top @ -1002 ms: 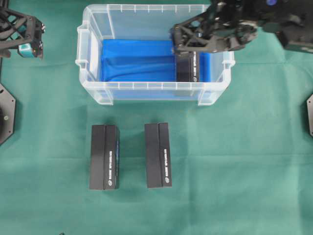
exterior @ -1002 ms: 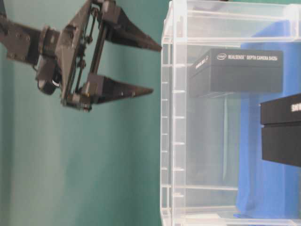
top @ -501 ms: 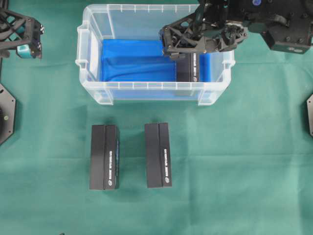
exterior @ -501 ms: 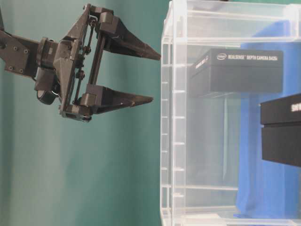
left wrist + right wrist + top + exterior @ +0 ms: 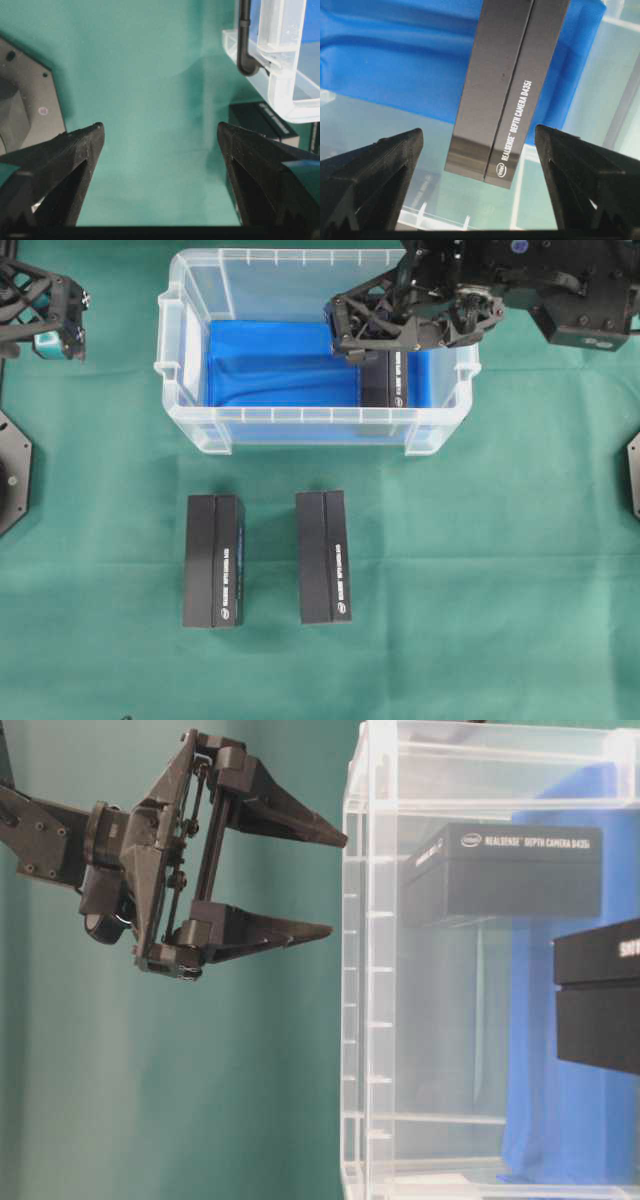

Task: Take out the box from the case.
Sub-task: 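Lower the open right gripper around the right box pair, then close the right gripper on the right box pair, then lift the gripped boxes straight up out of the case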

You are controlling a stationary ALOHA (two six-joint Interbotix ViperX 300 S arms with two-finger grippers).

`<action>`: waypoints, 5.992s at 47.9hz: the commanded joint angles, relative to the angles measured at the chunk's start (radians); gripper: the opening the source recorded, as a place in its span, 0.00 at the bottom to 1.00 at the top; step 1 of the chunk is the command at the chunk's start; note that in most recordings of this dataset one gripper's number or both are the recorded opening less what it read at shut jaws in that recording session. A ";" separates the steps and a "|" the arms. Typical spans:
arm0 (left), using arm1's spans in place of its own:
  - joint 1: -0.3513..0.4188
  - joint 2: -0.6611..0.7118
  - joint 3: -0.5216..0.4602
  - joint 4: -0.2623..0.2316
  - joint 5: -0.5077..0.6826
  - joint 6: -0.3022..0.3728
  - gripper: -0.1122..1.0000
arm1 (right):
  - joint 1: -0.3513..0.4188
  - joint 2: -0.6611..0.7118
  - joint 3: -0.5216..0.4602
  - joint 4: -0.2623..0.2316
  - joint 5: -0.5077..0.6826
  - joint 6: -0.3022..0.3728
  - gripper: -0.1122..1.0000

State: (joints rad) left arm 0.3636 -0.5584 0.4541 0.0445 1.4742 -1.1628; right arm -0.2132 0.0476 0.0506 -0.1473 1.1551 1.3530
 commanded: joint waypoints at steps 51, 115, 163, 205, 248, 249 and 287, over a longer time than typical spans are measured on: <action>0.000 -0.008 -0.012 0.000 -0.003 0.000 0.97 | 0.003 0.002 -0.017 -0.005 -0.005 0.011 0.92; 0.000 -0.008 -0.009 0.002 -0.003 -0.003 0.97 | -0.041 0.043 0.147 -0.028 -0.224 0.046 0.92; -0.009 -0.003 -0.009 0.000 -0.003 -0.011 0.97 | -0.044 0.078 0.146 -0.017 -0.218 0.049 0.92; -0.011 -0.002 -0.008 0.000 -0.003 -0.015 0.97 | -0.043 0.081 0.095 -0.017 -0.124 0.081 0.70; -0.011 -0.003 -0.009 0.000 -0.003 -0.018 0.97 | -0.043 -0.008 -0.049 -0.015 0.106 0.074 0.70; -0.011 -0.003 -0.009 0.000 -0.005 -0.020 0.97 | -0.041 -0.012 -0.055 -0.017 0.114 0.074 0.70; -0.011 -0.005 -0.009 0.002 -0.003 -0.018 0.97 | -0.028 -0.046 -0.282 -0.025 0.304 0.054 0.70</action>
State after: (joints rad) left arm 0.3559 -0.5568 0.4571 0.0445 1.4726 -1.1812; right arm -0.2454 0.0445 -0.1841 -0.1641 1.4450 1.4082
